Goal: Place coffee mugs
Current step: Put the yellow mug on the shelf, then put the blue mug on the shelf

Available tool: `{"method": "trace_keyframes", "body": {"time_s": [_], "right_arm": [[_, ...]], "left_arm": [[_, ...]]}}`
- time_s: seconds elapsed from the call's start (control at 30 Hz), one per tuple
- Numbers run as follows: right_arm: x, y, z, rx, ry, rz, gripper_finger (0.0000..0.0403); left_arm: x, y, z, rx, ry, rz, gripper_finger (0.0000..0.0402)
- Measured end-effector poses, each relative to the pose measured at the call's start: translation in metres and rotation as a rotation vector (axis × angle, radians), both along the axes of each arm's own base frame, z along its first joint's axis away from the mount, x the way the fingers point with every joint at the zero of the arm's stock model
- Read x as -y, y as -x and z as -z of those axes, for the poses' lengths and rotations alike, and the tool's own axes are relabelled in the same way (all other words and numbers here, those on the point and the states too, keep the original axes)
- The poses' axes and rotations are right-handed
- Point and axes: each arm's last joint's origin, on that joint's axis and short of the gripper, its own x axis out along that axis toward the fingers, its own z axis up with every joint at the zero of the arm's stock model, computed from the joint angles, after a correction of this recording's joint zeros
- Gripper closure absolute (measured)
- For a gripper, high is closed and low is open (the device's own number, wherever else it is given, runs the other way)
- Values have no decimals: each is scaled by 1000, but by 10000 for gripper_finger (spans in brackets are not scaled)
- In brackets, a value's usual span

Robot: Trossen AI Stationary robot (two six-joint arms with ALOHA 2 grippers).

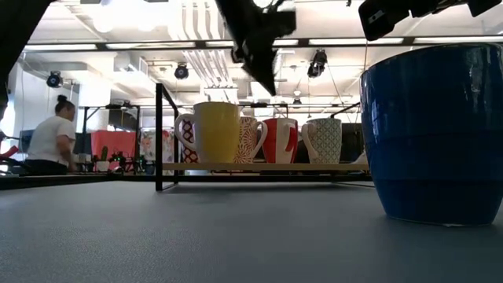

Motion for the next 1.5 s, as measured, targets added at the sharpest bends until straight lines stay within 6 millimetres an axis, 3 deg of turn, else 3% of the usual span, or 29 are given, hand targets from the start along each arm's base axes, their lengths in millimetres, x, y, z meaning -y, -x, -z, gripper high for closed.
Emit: {"method": "trace_keyframes", "body": {"time_s": [0.3, 1.17, 1.33, 1.5], "right_arm": [[0, 0, 0, 0, -1, 0, 394], [0, 0, -1, 1, -18, 5, 394], [0, 0, -1, -7, -38, 12, 394], [0, 0, 1, -35, -70, 22, 394]], "left_arm": [[-3, 9, 29, -100, -22, -63, 400], [-3, 28, 35, -261, -19, -186, 402], [13, 25, 30, -219, -25, -135, 402], [39, 25, 8, -93, -56, 9, 402]]}}
